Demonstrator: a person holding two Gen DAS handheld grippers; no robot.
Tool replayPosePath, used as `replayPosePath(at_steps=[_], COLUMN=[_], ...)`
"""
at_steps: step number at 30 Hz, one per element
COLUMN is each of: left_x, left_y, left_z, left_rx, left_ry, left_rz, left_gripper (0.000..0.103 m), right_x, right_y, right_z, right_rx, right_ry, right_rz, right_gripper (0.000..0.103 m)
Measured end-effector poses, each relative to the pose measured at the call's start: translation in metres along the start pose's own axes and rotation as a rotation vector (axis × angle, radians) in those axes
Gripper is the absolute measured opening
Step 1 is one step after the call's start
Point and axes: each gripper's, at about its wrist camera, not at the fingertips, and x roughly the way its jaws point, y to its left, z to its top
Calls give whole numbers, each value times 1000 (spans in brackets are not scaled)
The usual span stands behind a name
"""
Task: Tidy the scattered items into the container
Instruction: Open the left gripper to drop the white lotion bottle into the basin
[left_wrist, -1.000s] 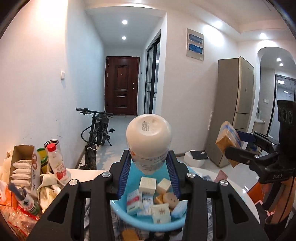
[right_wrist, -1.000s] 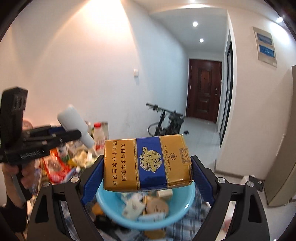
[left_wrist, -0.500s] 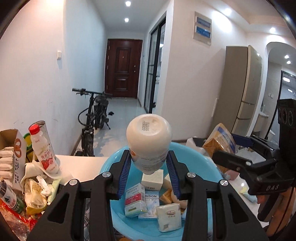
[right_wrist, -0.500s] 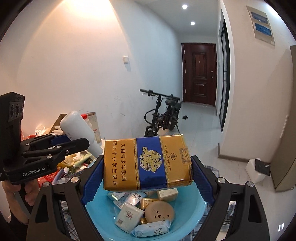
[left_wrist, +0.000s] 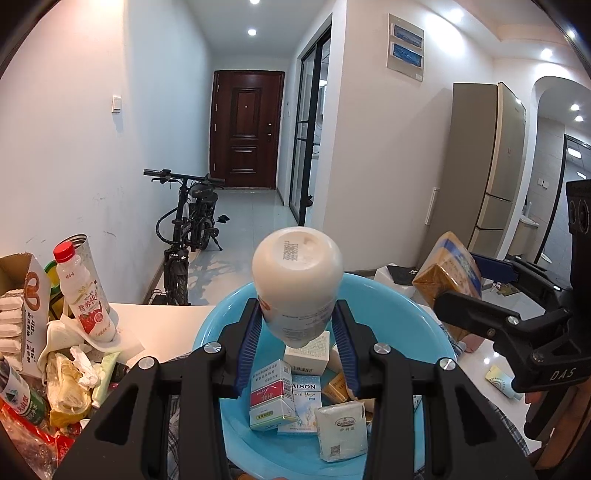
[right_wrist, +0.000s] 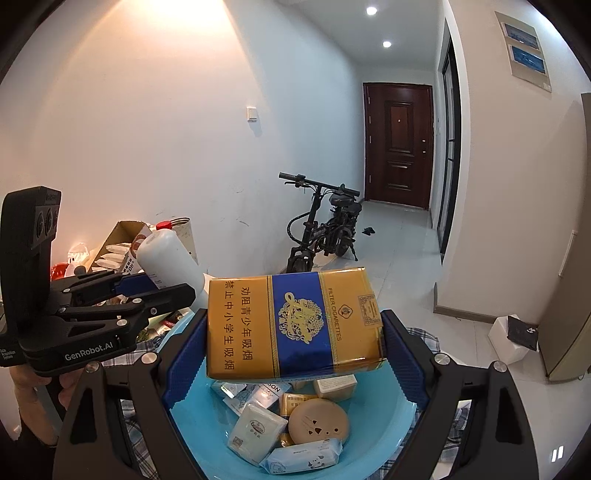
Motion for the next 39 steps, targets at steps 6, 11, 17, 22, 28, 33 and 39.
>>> replayPosePath(at_steps=[6,11,17,22,28,33,39], left_x=[3,4,6,6,8,9,10], left_y=[2,5,4,2,5,4,2], left_z=[0,0,-1,-1,-1,-2,-3], left_rx=[-2,-13,-12,-5,-9,-7,0], left_ry=[7,10,16,18,20,24,27], left_rz=[15,21,29,30,34,31,24], left_gripper=[38,38,38,38,38,38,38], right_x=[1,1,0,-1,-1,3,4], right_y=[3,8,11,13,15,15,15], right_z=[0,1,1,3,4,2,1], right_rx=[-15,-24,-23,-26,-31,-33,-36], right_ry=[9,9,13,17,19,28,28], right_rz=[-10,7,9,12,14,10,12], right_gripper=[90,90,90,90,90,90,90])
